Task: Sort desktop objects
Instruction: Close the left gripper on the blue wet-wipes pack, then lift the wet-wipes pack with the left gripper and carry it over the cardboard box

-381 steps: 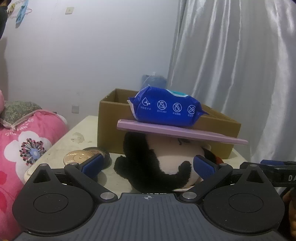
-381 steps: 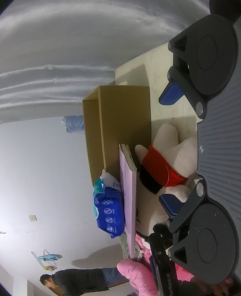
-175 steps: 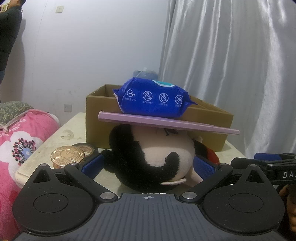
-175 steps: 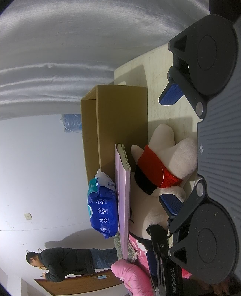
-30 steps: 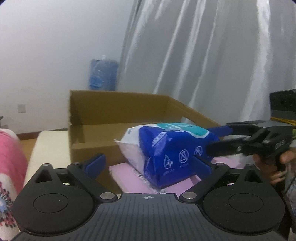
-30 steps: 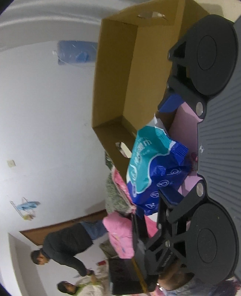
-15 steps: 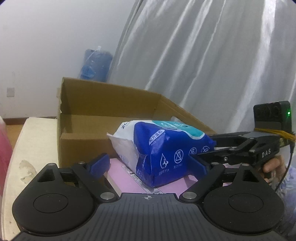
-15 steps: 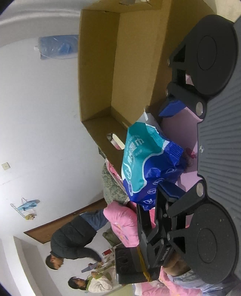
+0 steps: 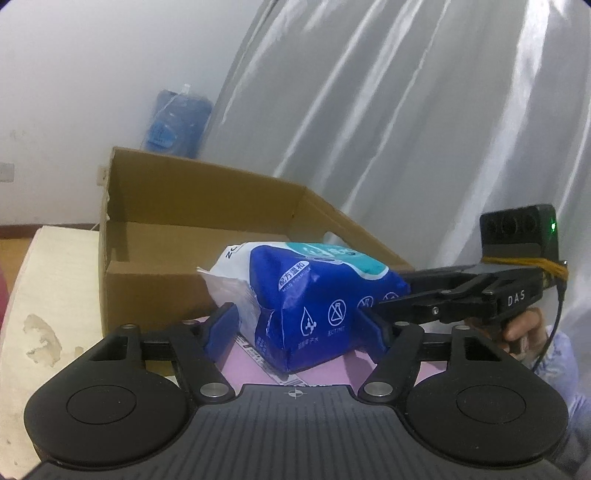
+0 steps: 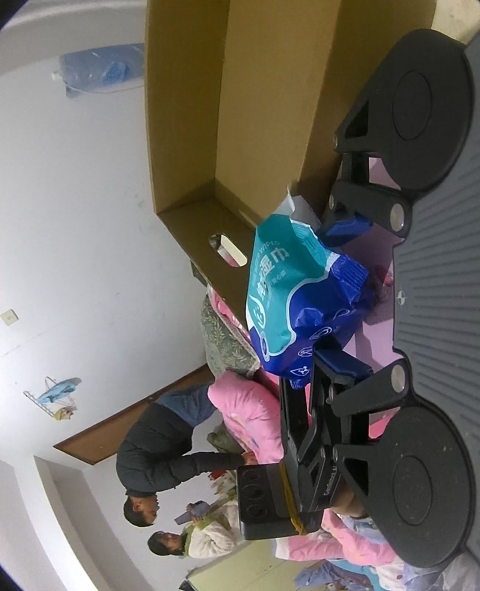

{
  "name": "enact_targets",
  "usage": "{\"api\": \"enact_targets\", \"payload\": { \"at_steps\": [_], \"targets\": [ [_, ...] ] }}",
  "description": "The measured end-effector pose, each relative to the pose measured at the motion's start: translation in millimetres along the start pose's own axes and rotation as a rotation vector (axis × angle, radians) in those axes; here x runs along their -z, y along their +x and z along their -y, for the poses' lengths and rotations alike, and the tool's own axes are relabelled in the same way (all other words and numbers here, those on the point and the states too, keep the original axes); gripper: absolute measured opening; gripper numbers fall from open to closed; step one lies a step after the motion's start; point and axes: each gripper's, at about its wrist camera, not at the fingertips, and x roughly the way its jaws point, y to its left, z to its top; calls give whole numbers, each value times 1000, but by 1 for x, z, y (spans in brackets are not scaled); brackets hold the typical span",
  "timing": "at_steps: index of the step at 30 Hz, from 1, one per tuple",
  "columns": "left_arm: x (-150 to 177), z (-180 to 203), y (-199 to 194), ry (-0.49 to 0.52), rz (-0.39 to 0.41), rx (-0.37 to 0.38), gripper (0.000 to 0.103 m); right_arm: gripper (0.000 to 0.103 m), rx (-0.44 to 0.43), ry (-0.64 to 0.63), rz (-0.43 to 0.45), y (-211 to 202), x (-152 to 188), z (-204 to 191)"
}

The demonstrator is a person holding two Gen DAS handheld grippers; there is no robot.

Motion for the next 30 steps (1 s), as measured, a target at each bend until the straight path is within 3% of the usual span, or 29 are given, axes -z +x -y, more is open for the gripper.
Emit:
{"api": "enact_targets", "payload": {
  "at_steps": [30],
  "targets": [
    [-1, 9, -30, 42, 139, -15, 62, 61, 42, -115, 47, -11, -13, -41]
  ]
}}
